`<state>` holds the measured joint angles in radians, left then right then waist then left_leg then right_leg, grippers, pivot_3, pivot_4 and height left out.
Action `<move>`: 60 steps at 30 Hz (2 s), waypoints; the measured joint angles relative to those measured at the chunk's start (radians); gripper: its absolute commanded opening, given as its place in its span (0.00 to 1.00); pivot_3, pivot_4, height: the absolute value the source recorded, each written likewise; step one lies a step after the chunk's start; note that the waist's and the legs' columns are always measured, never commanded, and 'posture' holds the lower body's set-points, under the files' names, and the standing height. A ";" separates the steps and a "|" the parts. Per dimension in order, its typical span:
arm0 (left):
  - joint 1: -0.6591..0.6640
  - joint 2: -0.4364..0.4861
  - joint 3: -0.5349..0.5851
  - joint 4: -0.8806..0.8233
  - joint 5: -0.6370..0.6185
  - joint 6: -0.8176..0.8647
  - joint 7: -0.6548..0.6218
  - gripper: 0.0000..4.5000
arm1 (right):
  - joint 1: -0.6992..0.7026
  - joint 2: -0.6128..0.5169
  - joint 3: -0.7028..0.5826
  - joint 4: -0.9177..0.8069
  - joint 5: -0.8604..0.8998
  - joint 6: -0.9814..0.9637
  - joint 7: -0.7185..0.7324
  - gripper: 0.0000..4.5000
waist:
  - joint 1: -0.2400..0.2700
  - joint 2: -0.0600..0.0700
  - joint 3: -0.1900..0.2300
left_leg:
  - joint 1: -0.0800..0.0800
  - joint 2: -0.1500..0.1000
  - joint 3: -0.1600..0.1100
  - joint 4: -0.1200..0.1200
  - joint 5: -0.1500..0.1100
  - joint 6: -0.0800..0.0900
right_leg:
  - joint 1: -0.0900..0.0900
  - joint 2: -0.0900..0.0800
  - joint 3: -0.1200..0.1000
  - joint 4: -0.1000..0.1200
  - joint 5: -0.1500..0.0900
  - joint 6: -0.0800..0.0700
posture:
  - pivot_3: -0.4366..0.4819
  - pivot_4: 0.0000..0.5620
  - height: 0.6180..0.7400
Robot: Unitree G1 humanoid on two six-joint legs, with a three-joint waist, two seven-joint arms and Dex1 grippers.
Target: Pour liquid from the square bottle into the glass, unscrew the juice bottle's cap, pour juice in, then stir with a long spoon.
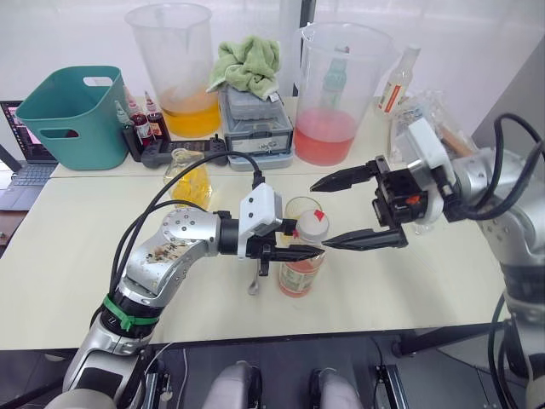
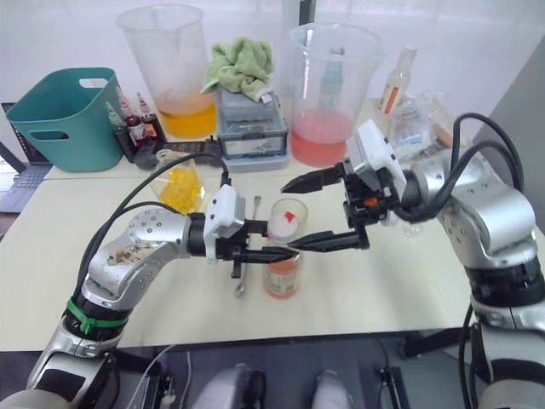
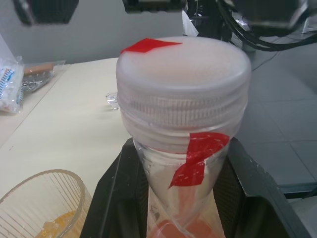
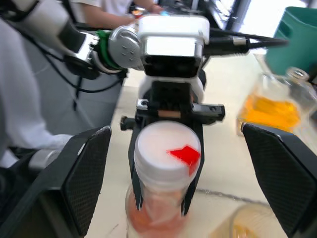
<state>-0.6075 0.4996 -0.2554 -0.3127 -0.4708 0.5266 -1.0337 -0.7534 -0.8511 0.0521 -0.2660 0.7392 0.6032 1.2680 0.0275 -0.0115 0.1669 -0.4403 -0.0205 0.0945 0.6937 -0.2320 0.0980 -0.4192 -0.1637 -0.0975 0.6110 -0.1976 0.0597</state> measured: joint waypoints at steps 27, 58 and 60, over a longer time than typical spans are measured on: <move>-0.004 -0.009 -0.004 0.061 0.004 -0.066 -0.038 0.28 | 0.109 0.063 -0.037 -0.213 0.078 0.172 -0.308 0.37 | 0.008 0.000 -0.001 | 0.001 0.001 0.001 0.001 0.003 0.008 | 0.000 0.003 0.000 -0.001 0.000 0.000 | 0.48 0.27 1.00; 0.034 0.028 0.002 -0.038 -0.014 -0.024 0.011 0.28 | -0.102 -0.015 0.075 0.114 0.096 -0.023 0.077 0.99 | -0.009 0.000 -0.002 | 0.001 0.001 0.001 -0.001 0.000 0.000 | 0.000 -0.001 0.000 0.000 0.000 -0.001 | 0.48 0.27 1.00; 0.024 0.022 -0.003 -0.024 -0.012 -0.025 0.006 0.28 | -0.058 -0.014 0.029 0.052 0.102 0.015 0.007 0.99 | -0.008 0.000 -0.002 | 0.001 0.001 0.002 -0.002 0.000 0.000 | 0.000 0.000 0.000 -0.001 0.000 -0.001 | 0.48 0.27 1.00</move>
<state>-0.5838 0.5213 -0.2585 -0.3365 -0.4823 0.5018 -1.0274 -0.8109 -0.8654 0.0813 -0.2136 0.8414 0.6182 1.2755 0.0192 -0.0116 0.1649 -0.4394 -0.0195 0.0961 0.6921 -0.2320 0.0981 -0.4192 -0.1640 -0.0977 0.6104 -0.1977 0.0590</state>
